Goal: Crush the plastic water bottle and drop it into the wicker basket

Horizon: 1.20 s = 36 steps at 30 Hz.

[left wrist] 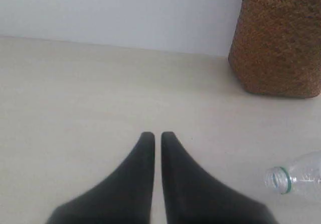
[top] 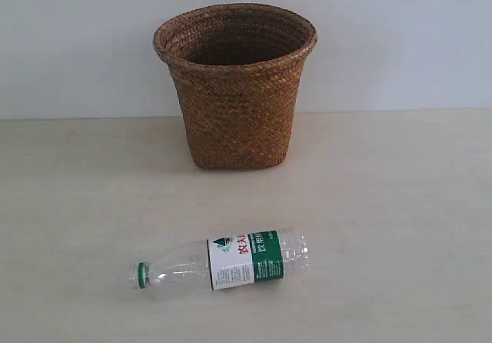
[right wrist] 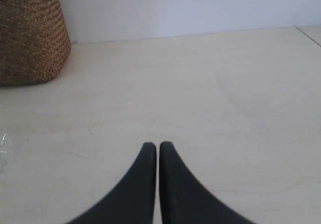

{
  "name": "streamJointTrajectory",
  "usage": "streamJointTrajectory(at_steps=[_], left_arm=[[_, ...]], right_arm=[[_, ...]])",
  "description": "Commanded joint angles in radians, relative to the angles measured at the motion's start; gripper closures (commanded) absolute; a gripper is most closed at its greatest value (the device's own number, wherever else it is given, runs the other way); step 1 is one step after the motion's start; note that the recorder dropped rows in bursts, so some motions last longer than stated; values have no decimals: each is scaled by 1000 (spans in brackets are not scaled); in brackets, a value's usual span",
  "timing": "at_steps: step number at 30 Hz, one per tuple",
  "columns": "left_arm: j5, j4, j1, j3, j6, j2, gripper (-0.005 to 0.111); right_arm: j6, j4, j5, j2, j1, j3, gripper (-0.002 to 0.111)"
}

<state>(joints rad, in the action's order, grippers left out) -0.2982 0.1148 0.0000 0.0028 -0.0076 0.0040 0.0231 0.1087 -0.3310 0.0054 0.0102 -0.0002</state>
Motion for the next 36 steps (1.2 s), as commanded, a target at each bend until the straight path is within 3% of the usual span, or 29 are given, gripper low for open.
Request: streamJointTrajectory(at_steps=[1, 6, 9, 15, 17, 21, 27, 34, 36], left_arm=[[143, 118, 1, -3, 2, -4, 103], [476, 342, 1, -3, 2, -4, 103], [670, 359, 1, -3, 2, -4, 103], [895, 359, 1, -3, -56, -4, 103], [897, 356, 1, -3, -192, -4, 103], [844, 216, 1, -39, -264, -4, 103], [547, 124, 1, -254, -258, 132, 103], [522, 35, 1, -430, -212, 343, 103], [453, 14, 1, -463, -204, 386, 103]], right_arm=[[1, -9, 9, -5, 1, 0, 108], [1, -9, 9, -5, 1, 0, 108], [1, -9, 9, -5, 1, 0, 108], [1, -9, 9, -5, 1, 0, 108], [1, -9, 9, -5, 1, 0, 108], [1, -9, 9, -5, 1, 0, 108], [1, -9, 9, -5, 1, 0, 108], [1, -9, 9, -5, 1, 0, 108], [1, -9, 7, -5, 1, 0, 108]])
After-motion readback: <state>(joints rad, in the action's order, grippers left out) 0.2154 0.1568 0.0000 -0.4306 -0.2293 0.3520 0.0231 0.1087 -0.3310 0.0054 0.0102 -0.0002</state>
